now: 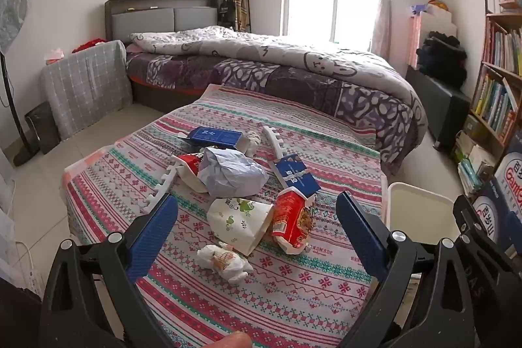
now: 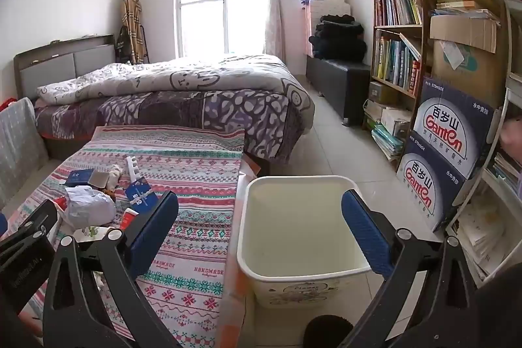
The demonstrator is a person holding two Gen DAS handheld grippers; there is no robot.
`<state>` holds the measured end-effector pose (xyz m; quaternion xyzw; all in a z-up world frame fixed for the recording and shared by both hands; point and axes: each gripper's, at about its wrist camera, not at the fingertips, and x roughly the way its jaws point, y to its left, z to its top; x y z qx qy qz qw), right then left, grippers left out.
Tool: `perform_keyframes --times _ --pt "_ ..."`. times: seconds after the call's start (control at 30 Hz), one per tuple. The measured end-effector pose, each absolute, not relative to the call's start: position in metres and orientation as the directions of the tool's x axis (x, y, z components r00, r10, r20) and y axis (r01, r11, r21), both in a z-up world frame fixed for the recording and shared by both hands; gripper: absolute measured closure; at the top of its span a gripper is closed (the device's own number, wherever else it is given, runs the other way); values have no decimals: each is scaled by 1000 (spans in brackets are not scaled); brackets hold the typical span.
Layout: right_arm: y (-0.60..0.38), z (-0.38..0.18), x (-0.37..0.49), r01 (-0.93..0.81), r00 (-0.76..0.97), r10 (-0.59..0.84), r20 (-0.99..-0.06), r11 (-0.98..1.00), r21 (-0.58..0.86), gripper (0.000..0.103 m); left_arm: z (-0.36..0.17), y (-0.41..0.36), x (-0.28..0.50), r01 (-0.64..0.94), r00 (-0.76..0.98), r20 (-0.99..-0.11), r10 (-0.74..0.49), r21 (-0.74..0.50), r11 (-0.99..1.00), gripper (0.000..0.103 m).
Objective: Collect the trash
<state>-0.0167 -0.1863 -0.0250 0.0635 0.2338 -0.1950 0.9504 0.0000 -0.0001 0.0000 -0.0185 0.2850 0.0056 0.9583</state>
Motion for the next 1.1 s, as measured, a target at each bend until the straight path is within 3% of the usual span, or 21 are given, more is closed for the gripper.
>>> perform_keyframes --times 1.1 --pt "-189 -26 -15 399 815 -334 -474 916 40 7 -4 0 0 -19 842 -539 -1 -32 999 8"
